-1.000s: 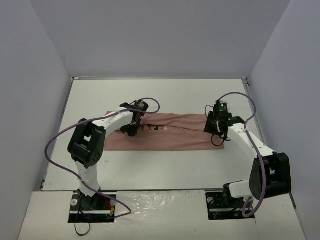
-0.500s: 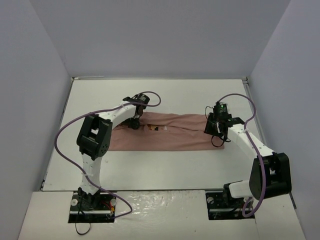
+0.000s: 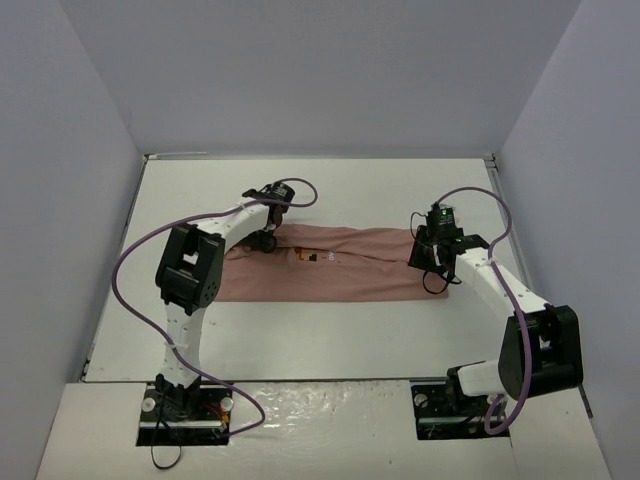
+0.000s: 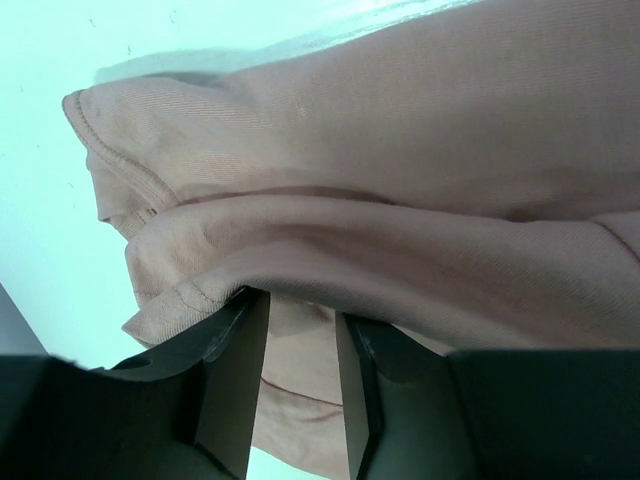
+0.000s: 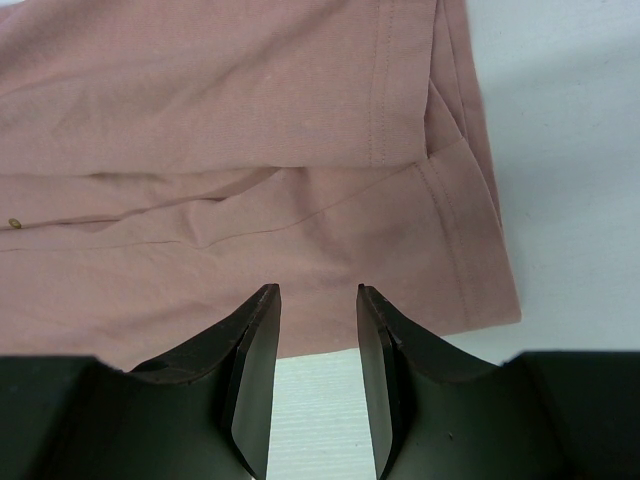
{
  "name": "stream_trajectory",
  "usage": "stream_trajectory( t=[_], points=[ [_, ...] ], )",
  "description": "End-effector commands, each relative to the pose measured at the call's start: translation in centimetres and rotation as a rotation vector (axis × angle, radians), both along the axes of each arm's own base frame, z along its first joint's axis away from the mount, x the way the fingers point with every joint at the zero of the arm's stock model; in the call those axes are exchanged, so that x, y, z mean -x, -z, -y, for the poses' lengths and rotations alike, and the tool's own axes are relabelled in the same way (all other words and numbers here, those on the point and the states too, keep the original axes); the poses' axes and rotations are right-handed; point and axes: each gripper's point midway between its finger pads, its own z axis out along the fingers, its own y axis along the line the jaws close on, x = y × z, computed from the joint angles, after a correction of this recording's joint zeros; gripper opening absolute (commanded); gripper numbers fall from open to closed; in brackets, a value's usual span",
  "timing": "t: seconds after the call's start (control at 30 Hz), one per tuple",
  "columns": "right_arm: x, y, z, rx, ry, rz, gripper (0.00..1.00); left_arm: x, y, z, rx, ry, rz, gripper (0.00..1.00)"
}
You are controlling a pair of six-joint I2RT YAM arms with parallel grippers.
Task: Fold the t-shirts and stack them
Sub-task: Fold the other side of the tshirt into a rectangle
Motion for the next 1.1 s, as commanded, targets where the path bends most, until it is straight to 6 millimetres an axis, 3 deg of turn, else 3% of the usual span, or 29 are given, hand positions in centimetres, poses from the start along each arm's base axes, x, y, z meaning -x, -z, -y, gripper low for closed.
stream_trajectory(
  t=[0.0,0.1,0.23,0.5,0.6,0.73,1.07],
  points=[
    [-0.9,-0.9,0.0,-0.013,0.012,0.039,0.34,-1.1,-2.1,0.4,0.025,0.006,0.048,0.26],
    [-0.8,-0.8,0.0,-0.013,0.014,0.036,0.34,-1.0,-2.0,0.5,0.031,0.007,0.044,0.2],
    [-0.8,-0.8,0.0,-0.013,0.015,0.04,0.34,-0.9,-2.2,0.5,0.037,0.006,0.045,0.02],
    [-0.8,-0.9,0.0,-0.013,0.012,0.042,0.34,-0.9,-2.4,0.4,0.032,0.006,0.047,0.0],
    [-0.7,-0.9,0.0,-0.016,0.016,0.042,0.34,-0.7,-3.1,-0.2,0.011,-0.013,0.072,0.22],
    [-0.6,-0.9,0.0,-0.017,0.017,0.043,0.34,-0.6,-3.2,-0.6,0.009,-0.024,0.073,0.4],
    [-0.5,-0.9,0.0,-0.021,0.023,0.043,0.34,-1.3,-1.9,0.3,0.049,-0.013,0.044,0.42]
  ],
)
